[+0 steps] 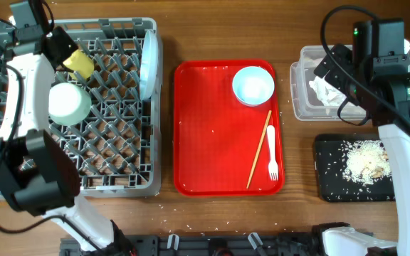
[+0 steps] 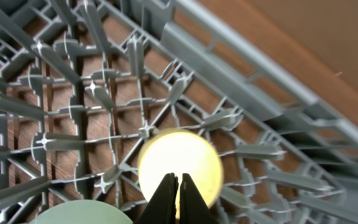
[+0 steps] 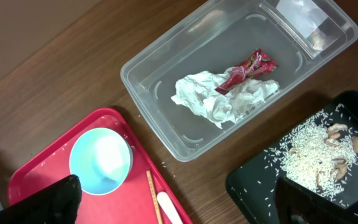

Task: Sort waste into correct bins and load items into the dishwasher rack
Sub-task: 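Place the yellow cup upside down in the rack's upper area, then reach the left gripper to the light-blue bowl and grip its rim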

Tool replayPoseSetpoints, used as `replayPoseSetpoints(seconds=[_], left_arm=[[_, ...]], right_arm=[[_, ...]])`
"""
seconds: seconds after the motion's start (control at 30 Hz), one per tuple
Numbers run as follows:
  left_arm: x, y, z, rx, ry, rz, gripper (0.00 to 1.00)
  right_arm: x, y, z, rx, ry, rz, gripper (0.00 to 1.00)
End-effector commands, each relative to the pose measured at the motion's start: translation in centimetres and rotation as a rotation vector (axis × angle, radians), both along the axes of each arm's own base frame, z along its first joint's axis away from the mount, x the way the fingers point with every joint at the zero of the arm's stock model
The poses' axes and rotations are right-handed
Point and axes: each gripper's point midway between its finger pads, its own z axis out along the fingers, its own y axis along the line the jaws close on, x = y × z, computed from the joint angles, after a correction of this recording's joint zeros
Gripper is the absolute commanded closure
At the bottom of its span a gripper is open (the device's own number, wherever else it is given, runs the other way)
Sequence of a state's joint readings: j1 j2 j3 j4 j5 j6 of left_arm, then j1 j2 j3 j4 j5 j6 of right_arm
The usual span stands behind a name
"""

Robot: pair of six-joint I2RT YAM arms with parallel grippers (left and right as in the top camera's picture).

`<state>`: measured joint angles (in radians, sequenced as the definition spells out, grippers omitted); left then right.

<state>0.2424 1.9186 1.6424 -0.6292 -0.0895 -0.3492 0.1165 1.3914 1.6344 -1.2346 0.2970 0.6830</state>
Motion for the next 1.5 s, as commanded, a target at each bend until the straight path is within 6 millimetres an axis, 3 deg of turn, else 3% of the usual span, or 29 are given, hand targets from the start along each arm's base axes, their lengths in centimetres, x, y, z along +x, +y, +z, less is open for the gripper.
replayPoseSetpoints(seconds=[0.0,0.13,0.23,0.33,0.37,0.4,0.43,0.47,0.53,0.6,0.7,0.8,0.93,1.07,1.33,1.47], left_arm=[[0.2,-2.8,4.1,-0.109,-0.116,-0.082,0.96],[0.1,-7.2,6.8,-0.281,-0.194,-0.254,0.96],[-1.6,-14.6,11.6,-0.455,-0.290,-0.543,0.96],[-3.5,-22.2,14.2,-0.424,-0.321,-0.776,0.95],[-4.3,-25.4,14.4,-0.421,-0.316,-0.857,0.91],[-5.0,-28.2,14.4,-0.406,-0.313,-0.935,0.73],[-5.7,-30.7,14.1,-0.385,-0.302,-1.000,0.45],[-6.2,-32.8,13.5,-0.357,-0.286,-1.043,0.40],[-7.1,-36.4,12.0,-0.294,-0.243,-1.090,0.42],[-8.3,-40.7,9.1,-0.217,-0.174,-1.131,0.41],[-9.6,-44.6,5.6,-0.129,-0.110,-1.197,0.42],[-11.3,-49.3,1.7,-0.017,-0.096,-1.413,0.42],[-10.6,-52.7,-3.5,0.138,-0.109,-1.525,0.43],[-10.3,-53.6,-8.2,0.184,-0.071,-1.601,0.46],[-11.7,-54.2,-11.5,0.164,-0.004,-1.655,0.45],[-12.0,-53.9,-11.9,0.162,0.023,-1.656,0.52]], right_arm=[[0.2,-0.5,0.2,-0.025,0.000,-0.008,0.00],[0.2,-0.5,0.2,-0.025,0.000,-0.008,0.00],[0.2,-0.5,0.2,-0.024,0.000,-0.008,0.01],[0.2,-0.5,0.2,-0.024,0.000,-0.008,0.00],[0.2,-0.5,0.2,-0.025,0.000,-0.008,0.00],[0.2,-0.5,0.2,-0.024,0.000,-0.008,0.00],[0.2,-0.5,0.2,-0.025,0.000,-0.008,0.00],[0.2,-0.5,0.2,-0.025,0.000,-0.008,0.00],[0.2,-0.5,0.2,-0.025,0.000,-0.008,0.00],[0.2,-0.5,0.2,-0.024,0.000,-0.008,0.00],[0.2,-0.5,0.2,-0.025,0.000,-0.008,0.00],[0.2,-0.5,0.2,-0.025,0.000,-0.008,0.00],[0.2,-0.5,0.2,-0.025,-0.001,-0.008,0.00],[0.2,-0.5,0.2,-0.025,-0.001,-0.008,0.00],[0.2,-0.5,0.2,-0.025,-0.001,-0.008,0.00],[0.2,-0.5,0.2,-0.024,-0.001,-0.008,0.01]])
